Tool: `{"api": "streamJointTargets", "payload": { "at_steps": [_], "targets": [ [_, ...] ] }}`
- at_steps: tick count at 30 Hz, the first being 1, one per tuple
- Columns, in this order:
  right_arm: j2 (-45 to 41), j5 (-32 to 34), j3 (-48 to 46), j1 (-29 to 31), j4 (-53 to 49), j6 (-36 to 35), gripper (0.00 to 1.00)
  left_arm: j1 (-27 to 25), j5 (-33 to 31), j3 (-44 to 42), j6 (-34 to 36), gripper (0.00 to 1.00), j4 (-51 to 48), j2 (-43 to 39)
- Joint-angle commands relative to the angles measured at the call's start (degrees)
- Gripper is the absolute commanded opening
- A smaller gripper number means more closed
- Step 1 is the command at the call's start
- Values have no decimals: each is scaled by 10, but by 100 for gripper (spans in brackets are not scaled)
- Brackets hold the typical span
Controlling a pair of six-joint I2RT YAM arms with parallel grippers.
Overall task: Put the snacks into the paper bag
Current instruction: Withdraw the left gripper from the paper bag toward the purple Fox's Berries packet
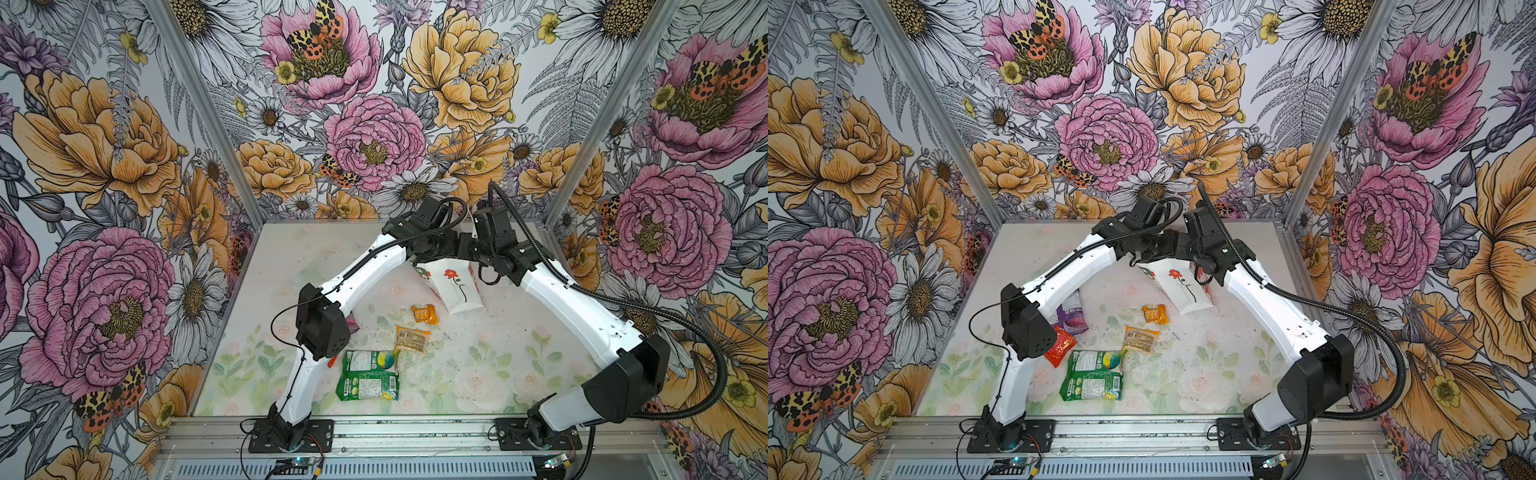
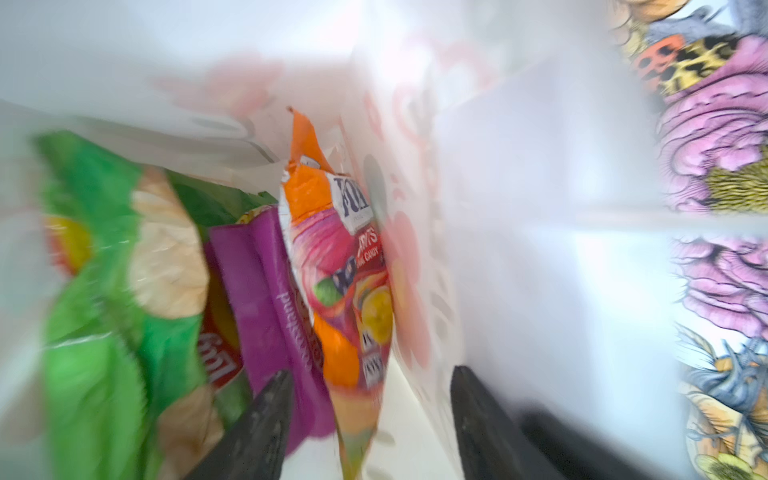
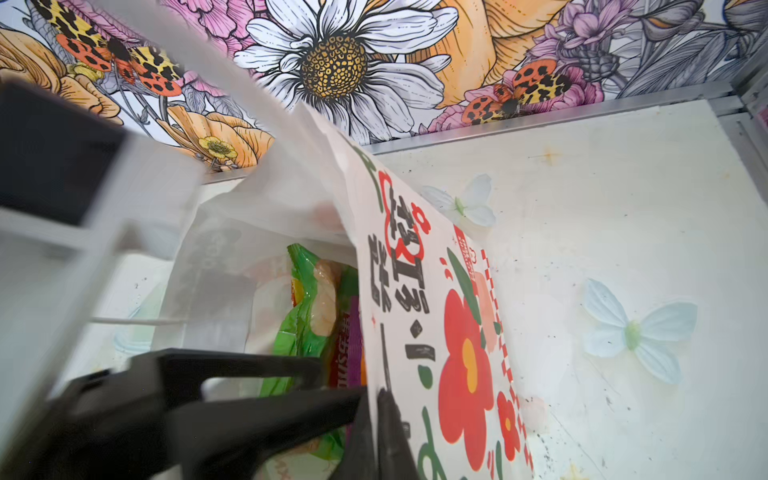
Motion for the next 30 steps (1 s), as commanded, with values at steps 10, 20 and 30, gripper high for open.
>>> {"api": "streamJointTargets", "payload": {
  "at_steps": [10, 20, 30],
  "targets": [
    [-29, 8, -11, -10, 50, -18, 0, 14, -51, -128, 58, 75, 12, -206],
    [-44, -9, -38, -40, 51, -36, 0, 85, -98, -369, 73, 79, 43, -423],
    [-62, -9, -85, -60, 53, -64, 0, 255, -80, -616, 48, 80, 65, -594]
  ]
}}
